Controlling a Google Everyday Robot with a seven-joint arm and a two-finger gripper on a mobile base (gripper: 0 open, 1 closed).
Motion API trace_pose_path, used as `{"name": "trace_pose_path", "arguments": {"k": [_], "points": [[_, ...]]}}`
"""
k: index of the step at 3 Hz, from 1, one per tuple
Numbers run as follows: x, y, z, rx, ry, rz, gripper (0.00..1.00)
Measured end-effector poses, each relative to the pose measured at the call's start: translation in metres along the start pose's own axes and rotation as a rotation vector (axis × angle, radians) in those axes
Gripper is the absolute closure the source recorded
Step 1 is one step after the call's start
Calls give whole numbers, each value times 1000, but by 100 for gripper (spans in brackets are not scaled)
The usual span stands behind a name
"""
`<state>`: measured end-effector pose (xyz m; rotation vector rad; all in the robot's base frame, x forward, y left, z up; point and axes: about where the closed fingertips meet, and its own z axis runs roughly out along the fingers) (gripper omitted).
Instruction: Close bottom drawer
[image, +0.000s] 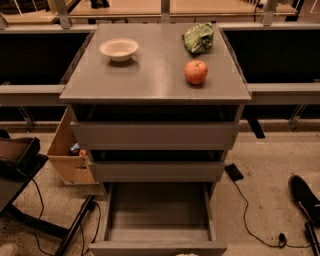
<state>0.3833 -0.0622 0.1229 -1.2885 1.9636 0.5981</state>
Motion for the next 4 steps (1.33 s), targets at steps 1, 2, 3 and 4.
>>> {"name": "trace_pose_path", "arguments": {"k": [1, 2, 3, 4], "points": [[-20, -34, 7, -1, -13, -61, 100], [-21, -35, 7, -1, -14, -65, 100], [-46, -72, 17, 1, -32, -107, 100], [-63, -85, 26, -9, -52, -132, 100]]}}
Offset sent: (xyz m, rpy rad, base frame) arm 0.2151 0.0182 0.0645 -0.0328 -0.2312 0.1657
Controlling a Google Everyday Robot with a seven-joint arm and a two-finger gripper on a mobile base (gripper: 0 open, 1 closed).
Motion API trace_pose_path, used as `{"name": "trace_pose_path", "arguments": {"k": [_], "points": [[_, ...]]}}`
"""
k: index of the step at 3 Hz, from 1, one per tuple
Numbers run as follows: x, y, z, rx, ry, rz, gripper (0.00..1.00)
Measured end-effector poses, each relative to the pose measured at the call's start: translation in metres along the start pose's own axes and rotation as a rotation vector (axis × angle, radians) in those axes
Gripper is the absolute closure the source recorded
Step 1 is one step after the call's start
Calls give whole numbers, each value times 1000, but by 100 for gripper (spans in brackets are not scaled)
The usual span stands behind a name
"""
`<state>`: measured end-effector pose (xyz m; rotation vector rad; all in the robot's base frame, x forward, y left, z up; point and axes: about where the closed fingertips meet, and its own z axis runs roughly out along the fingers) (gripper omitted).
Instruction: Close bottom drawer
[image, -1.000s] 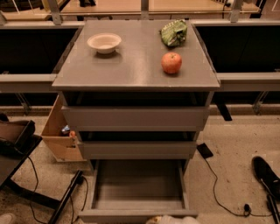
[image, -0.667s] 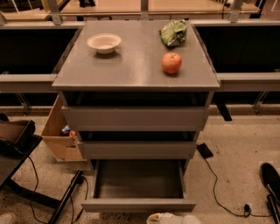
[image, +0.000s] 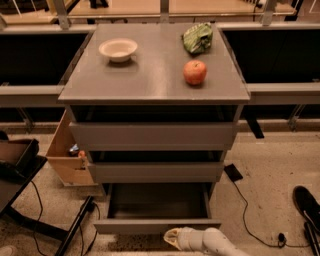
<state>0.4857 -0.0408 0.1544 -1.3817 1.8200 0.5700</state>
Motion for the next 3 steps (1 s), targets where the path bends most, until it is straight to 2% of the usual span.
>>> {"name": "trace_pose_path", "arguments": {"k": [1, 2, 3], "points": [[-13, -27, 9, 5, -20, -21, 100], [-22, -37, 16, 0, -37, -32, 100], [-35, -67, 27, 9, -57, -48, 100]]}}
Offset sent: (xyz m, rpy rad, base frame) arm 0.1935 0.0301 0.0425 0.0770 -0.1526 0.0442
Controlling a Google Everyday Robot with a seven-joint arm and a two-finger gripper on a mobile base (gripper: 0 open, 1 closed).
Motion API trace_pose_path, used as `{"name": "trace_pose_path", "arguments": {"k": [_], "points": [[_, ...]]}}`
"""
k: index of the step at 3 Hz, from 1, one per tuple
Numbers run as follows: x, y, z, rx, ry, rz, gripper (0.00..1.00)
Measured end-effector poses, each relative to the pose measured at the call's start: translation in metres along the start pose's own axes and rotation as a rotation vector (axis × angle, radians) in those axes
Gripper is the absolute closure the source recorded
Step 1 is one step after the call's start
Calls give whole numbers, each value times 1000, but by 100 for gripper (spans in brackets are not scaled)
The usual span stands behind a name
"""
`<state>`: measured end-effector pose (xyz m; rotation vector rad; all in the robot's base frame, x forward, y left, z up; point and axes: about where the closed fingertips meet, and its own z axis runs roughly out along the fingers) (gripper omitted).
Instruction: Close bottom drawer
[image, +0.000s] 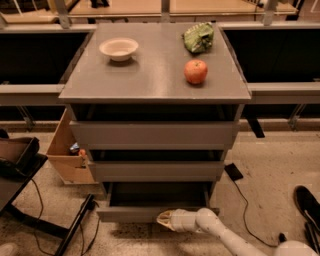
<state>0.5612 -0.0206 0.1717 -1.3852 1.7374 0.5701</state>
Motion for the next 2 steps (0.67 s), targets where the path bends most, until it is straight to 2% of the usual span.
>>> {"name": "trace_pose_path", "arguments": {"k": [1, 2], "points": [[0, 1, 0, 0, 0, 0, 100], [-6, -29, 11, 13, -9, -9, 100]]}}
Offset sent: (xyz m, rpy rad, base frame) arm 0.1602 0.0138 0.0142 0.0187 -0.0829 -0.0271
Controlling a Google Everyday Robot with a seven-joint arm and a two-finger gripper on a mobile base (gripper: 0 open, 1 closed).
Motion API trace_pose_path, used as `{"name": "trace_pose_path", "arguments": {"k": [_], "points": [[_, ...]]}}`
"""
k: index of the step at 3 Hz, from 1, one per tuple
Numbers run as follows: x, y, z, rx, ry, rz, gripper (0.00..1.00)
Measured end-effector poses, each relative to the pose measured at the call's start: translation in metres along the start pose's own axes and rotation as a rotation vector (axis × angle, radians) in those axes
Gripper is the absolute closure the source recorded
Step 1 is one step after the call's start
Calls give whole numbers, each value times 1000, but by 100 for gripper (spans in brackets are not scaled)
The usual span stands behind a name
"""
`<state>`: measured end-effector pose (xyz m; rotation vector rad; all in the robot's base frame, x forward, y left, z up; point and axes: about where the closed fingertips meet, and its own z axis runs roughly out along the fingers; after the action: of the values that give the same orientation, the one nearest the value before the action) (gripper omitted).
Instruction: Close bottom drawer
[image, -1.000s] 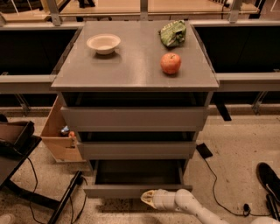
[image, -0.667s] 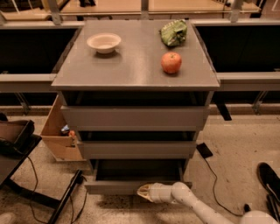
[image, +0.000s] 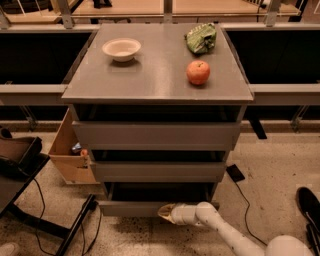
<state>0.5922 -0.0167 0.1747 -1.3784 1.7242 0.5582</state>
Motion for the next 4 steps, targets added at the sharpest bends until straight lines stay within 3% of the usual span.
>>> {"name": "trace_pose_path", "arguments": {"k": [1, 2, 3, 4], "points": [[0, 0, 0, 0, 0, 0, 100], [-1, -14, 4, 11, -1, 5, 81], [-1, -14, 4, 11, -1, 5, 50], [-1, -14, 4, 10, -1, 5, 27]]}}
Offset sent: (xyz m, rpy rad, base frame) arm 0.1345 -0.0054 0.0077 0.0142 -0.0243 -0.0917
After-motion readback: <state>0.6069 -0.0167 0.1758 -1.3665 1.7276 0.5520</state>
